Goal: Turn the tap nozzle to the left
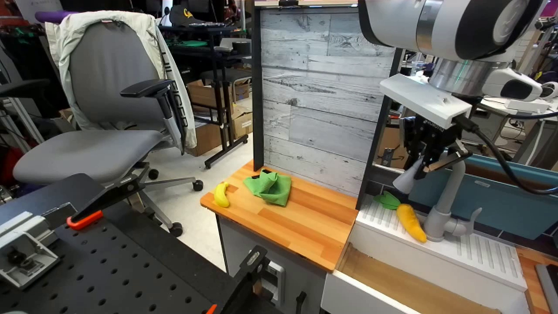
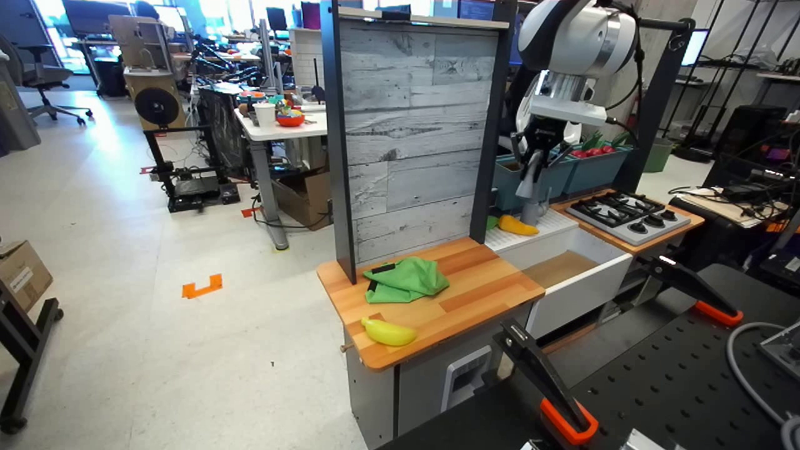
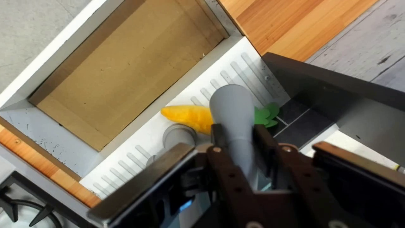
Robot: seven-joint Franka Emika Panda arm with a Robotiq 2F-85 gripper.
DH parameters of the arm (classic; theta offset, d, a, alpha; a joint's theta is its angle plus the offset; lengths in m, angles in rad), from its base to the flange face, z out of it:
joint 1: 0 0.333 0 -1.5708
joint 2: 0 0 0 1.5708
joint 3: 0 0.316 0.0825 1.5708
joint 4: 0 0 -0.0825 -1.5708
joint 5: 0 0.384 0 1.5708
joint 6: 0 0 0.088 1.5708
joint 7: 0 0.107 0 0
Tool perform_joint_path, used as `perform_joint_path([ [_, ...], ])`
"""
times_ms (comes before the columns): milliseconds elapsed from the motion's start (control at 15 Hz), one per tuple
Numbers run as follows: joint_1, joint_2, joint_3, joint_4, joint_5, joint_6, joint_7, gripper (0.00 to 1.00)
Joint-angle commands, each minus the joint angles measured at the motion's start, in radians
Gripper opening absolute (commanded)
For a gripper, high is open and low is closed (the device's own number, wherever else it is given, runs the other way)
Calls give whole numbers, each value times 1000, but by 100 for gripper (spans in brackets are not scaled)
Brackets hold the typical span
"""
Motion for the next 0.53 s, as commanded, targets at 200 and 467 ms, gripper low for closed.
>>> perform_joint_path([
  [200, 4, 23, 90, 123, 120, -101, 60, 7],
  [467, -15, 31, 137, 182, 207, -102, 66, 66],
])
